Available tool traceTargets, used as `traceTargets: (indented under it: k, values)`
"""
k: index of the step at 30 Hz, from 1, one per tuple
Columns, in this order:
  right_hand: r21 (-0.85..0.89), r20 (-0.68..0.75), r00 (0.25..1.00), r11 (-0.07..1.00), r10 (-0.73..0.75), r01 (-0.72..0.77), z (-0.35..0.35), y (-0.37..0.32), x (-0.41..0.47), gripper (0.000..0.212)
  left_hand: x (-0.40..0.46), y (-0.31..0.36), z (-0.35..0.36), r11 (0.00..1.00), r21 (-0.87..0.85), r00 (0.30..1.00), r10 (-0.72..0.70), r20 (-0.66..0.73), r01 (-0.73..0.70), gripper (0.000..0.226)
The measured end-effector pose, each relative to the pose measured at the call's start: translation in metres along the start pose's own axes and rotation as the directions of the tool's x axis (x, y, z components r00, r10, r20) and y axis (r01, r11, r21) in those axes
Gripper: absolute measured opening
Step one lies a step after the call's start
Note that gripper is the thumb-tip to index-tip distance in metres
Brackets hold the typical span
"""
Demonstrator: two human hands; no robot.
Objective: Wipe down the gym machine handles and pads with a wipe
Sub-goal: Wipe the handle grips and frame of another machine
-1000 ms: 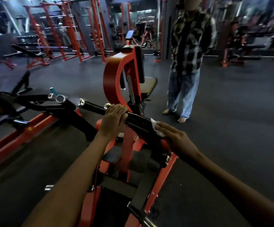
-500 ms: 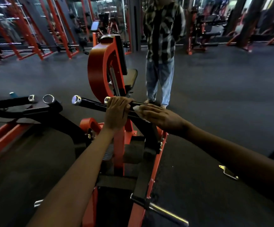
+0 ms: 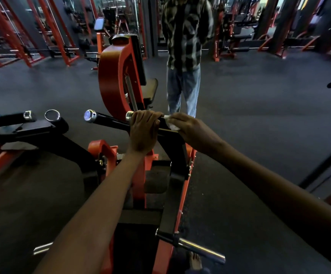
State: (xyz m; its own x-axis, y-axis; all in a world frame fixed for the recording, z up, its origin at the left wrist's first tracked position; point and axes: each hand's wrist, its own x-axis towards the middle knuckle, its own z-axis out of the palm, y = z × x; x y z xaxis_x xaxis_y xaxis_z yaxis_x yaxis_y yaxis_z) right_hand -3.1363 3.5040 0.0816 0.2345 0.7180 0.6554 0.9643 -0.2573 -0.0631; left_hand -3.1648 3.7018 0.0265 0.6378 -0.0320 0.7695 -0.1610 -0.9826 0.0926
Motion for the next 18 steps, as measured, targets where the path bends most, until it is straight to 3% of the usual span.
traceTargets:
  k: [2, 5, 10, 12, 14, 18]
  values:
    - [0.070, 0.032, 0.998, 0.996, 0.052, -0.054, 0.003, -0.001, 0.000, 0.033, 0.000, -0.001, 0.002, 1.000, -0.018, 0.999, 0.020, -0.042, -0.021, 0.035]
    - [0.115, -0.047, 0.984, 0.979, 0.174, -0.168, 0.004, 0.008, -0.021, 0.033, 0.000, 0.001, -0.001, 1.000, -0.026, 0.998, -0.007, -0.066, 0.005, 0.035]
    - [0.127, -0.131, 0.876, 0.884, 0.464, -0.450, -0.005, 0.029, -0.049, 0.019, 0.010, 0.018, -0.004, 0.993, -0.062, 0.990, -0.103, -0.092, 0.097, 0.031]
    - [0.130, -0.173, 0.840, 0.858, 0.514, -0.498, -0.007, 0.033, -0.037, 0.017, 0.015, 0.029, 0.001, 0.996, -0.065, 0.995, -0.065, -0.077, 0.060, 0.033]
    - [0.170, -0.200, 0.828, 0.851, 0.523, -0.497, -0.008, 0.029, -0.016, 0.019, 0.016, 0.035, 0.006, 0.999, -0.047, 0.997, -0.030, -0.065, 0.027, 0.035]
    - [0.235, -0.022, 0.910, 0.887, 0.413, -0.397, -0.001, 0.018, -0.004, 0.025, 0.009, 0.027, 0.011, 0.998, -0.022, 0.994, 0.051, -0.094, -0.054, 0.036]
